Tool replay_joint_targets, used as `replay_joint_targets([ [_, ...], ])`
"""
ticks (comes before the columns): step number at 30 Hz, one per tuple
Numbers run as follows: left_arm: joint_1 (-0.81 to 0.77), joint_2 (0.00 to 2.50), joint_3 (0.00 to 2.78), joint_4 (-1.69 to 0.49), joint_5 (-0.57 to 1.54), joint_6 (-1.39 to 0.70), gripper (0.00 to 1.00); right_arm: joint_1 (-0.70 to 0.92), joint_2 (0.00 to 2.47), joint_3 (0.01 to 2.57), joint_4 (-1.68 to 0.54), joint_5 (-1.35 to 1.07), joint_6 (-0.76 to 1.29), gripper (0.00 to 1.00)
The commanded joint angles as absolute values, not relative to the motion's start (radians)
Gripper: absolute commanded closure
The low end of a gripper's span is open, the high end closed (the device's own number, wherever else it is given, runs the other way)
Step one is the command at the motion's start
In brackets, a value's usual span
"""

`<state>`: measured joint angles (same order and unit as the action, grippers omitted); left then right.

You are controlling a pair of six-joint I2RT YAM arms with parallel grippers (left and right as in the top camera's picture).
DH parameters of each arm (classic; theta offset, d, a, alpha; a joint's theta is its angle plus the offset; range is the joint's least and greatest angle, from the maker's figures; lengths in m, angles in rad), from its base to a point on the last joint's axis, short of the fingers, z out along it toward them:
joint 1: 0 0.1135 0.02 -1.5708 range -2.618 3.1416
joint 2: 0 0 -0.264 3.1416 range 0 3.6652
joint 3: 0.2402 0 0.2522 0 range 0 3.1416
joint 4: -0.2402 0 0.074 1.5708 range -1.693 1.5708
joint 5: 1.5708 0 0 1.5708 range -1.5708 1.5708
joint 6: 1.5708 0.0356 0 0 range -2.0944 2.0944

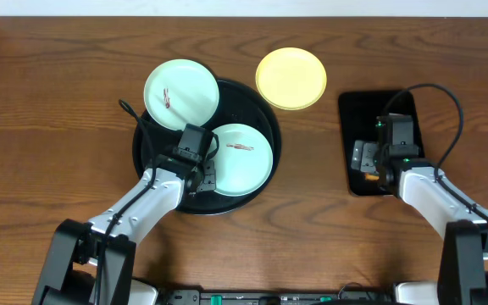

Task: Clean dirty plates on tray and stack at the side
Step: 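Lower the right gripper onto the sponge in the black tray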

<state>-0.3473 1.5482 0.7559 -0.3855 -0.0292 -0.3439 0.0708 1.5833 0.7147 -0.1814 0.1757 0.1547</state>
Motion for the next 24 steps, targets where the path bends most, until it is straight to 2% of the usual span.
replay_joint_targets([
  [1, -0.344, 1.549, 0.75, -0.388, -0.031, -0.353, 0.5, 0.079, 1.588, 0.725, -0.175, 0.099, 0.118, 0.34],
  [3, -0.344, 1.549, 0.75, -0.388, -0.031, -0.353, 0.5, 0.088, 1.581, 0.747, -0.176, 0.083, 0.118, 0.47],
  [5, -0.344, 1.549, 0.75, -0.388, -0.031, -0.353, 0.5, 0.096, 1.578, 0.768, -0.18, 0.077, 0.118, 0.48],
  [6, -0.344, 1.549, 0.75, -0.388, -0.031, -0.353, 0.5, 0.1, 1.578, 0.777, -0.184, 0.079, 0.117, 0.44],
  [7, -0.344, 1.549, 0.75, -0.388, -0.031, -0.353, 0.5, 0.101, 1.578, 0.78, -0.184, 0.081, 0.116, 0.35],
  [8, -0.344, 1.549, 0.75, -0.388, -0.031, -0.353, 0.5, 0.101, 1.578, 0.781, -0.183, 0.081, 0.114, 0.14],
  [9, -0.344, 1.549, 0.75, -0.388, -0.031, -0.353, 0.5, 0.101, 1.578, 0.781, -0.182, 0.081, 0.114, 0.01],
  [12, -0.344, 1.549, 0.75, -0.388, -0.031, -0.353, 0.5, 0.101, 1.579, 0.781, -0.17, 0.079, 0.105, 0.03],
  [13, -0.344, 1.549, 0.75, -0.388, -0.031, -0.353, 0.5, 0.102, 1.579, 0.781, -0.163, 0.073, 0.094, 0.13],
  [16, -0.344, 1.549, 0.75, -0.388, -0.031, -0.354, 0.5, 0.112, 1.579, 0.786, -0.136, 0.075, 0.07, 0.52],
  [21, -0.344, 1.549, 0.75, -0.388, -0.031, -0.353, 0.5, 0.113, 1.584, 0.799, -0.155, 0.07, 0.092, 0.99],
  [24, -0.344, 1.549, 0.75, -0.388, -0.031, -0.354, 0.5, 0.115, 1.605, 0.799, -0.169, 0.051, 0.111, 0.99],
])
